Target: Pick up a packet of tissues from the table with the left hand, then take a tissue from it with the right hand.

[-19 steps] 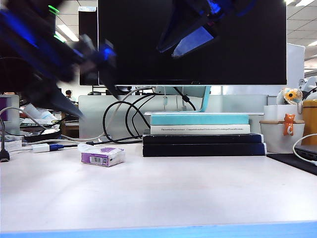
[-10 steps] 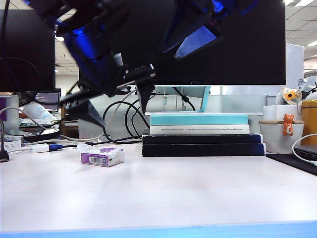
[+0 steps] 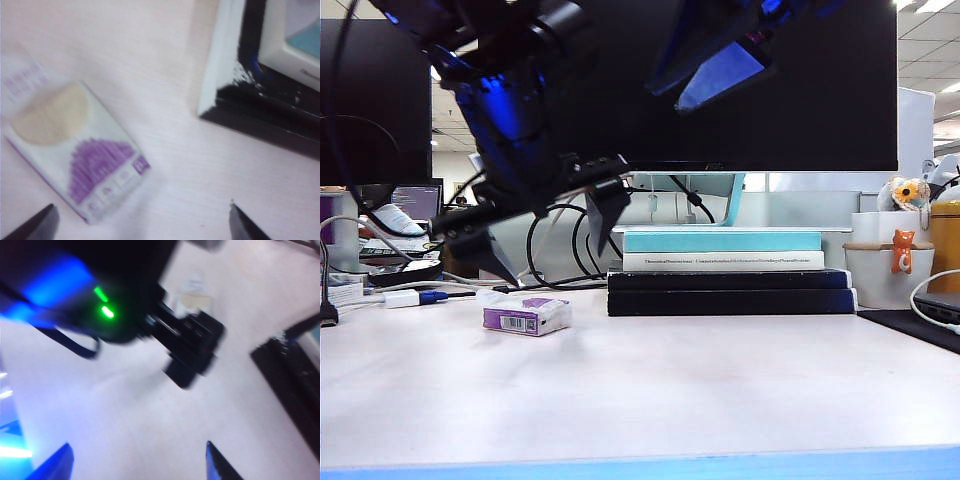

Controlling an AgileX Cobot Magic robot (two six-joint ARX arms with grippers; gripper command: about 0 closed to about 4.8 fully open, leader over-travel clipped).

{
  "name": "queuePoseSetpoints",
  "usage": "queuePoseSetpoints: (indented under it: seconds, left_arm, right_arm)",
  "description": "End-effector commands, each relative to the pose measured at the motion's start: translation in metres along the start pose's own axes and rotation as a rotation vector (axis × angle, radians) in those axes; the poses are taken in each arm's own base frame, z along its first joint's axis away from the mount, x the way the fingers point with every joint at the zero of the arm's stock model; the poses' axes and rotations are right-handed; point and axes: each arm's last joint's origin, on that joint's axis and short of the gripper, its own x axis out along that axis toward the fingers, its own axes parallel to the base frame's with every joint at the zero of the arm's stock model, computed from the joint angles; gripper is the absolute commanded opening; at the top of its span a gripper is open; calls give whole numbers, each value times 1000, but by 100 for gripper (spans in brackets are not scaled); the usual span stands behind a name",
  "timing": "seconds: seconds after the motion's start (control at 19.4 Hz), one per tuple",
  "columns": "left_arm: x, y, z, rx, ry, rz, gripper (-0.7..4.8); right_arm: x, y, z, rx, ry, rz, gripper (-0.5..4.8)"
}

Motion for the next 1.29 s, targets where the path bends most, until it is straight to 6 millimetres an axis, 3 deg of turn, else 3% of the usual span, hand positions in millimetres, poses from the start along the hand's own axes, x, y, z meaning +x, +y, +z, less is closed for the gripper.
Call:
queuePoseSetpoints:
  seconds: [0.05,0.26,0.41,0.67,0.77,0.88,1.03,1.29]
  left_arm:
    - [7,3,-4,-66,6,41,479]
    - [14,5,-9,-74,23,66,479]
    - [22,7,-14,-77,41,85,415]
    - [27,7,-16,-50,51,73,140]
    - [27,7,-14,-4,48,71,108]
    - [26,6,-12,128,51,59,14]
    - [22,7,-12,383,78,62,5]
    - [9,14,-7,572,106,127,-6]
  right_arm:
    - [-6,3,2,-9,-20,14,337]
    - [-8,4,2,-8,-15,17,337]
    - [-9,6,2,-6,-24,52,337]
    - [-9,7,0,2,-17,71,337]
    - [-9,7,0,7,-9,74,337]
    - [-9,7,-1,8,-7,75,337]
    - [-9,7,0,4,-14,72,337]
    - [-9,7,1,1,-18,69,337]
